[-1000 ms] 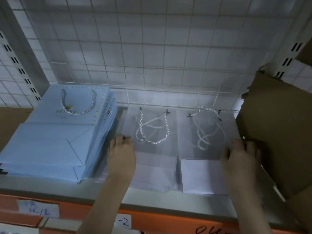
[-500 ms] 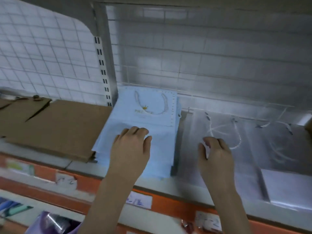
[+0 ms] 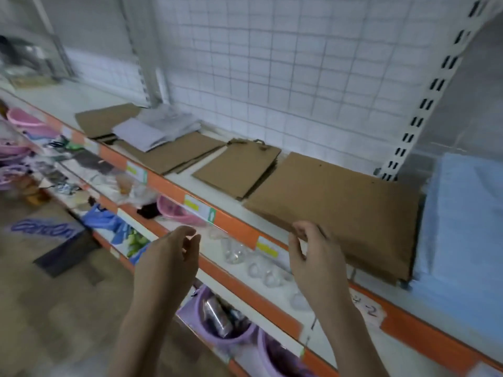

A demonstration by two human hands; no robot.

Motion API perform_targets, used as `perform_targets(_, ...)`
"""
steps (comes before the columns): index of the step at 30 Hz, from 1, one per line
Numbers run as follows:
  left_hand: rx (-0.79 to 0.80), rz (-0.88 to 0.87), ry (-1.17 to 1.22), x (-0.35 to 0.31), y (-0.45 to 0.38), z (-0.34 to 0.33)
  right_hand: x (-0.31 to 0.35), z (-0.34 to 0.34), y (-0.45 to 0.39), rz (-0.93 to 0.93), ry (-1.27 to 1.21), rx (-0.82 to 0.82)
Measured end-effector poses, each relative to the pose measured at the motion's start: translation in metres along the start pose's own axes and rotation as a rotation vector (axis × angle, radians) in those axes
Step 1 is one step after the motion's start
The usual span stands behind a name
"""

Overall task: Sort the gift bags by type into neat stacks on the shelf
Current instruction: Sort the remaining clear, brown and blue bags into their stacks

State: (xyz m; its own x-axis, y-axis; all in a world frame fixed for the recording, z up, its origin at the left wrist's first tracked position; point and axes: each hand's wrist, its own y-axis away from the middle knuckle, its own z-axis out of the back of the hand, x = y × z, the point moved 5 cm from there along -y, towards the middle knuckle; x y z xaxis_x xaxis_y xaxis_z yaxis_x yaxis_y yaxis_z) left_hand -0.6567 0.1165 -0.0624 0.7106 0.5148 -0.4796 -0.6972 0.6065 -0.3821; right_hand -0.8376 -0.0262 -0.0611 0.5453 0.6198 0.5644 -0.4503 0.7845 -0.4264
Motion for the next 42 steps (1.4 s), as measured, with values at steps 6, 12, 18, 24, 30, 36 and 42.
perform_targets(6, 0.012, 0.137, -0.044, 0.089, -0.048, 0.008, 0.061, -0.094, -0.051, 0.081, -0.077, 0.057)
perform_targets(12, 0.017, 0.181, -0.088, 0.165, -0.135, 0.016, 0.122, -0.185, -0.126, 0.116, -0.134, 0.087)
perform_targets(18, -0.048, 0.178, -0.141, 0.224, -0.24, 0.034, 0.18, -0.254, -0.204, 0.122, -0.166, 0.102)
perform_targets(24, 0.084, 0.191, -0.048, 0.277, -0.289, 0.003, 0.195, -0.311, -0.245, 0.021, -0.112, 0.168)
perform_targets(30, 0.141, 0.088, 0.047, 0.317, -0.37, -0.018, 0.198, -0.355, -0.302, -0.151, 0.073, 0.135)
perform_targets(36, 0.152, -0.054, 0.127, 0.348, -0.458, -0.018, 0.206, -0.394, -0.349, -0.413, 0.315, 0.212)
perform_targets(42, 0.217, -0.203, 0.208, 0.357, -0.505, -0.034, 0.204, -0.41, -0.365, -0.668, 0.365, 0.353)
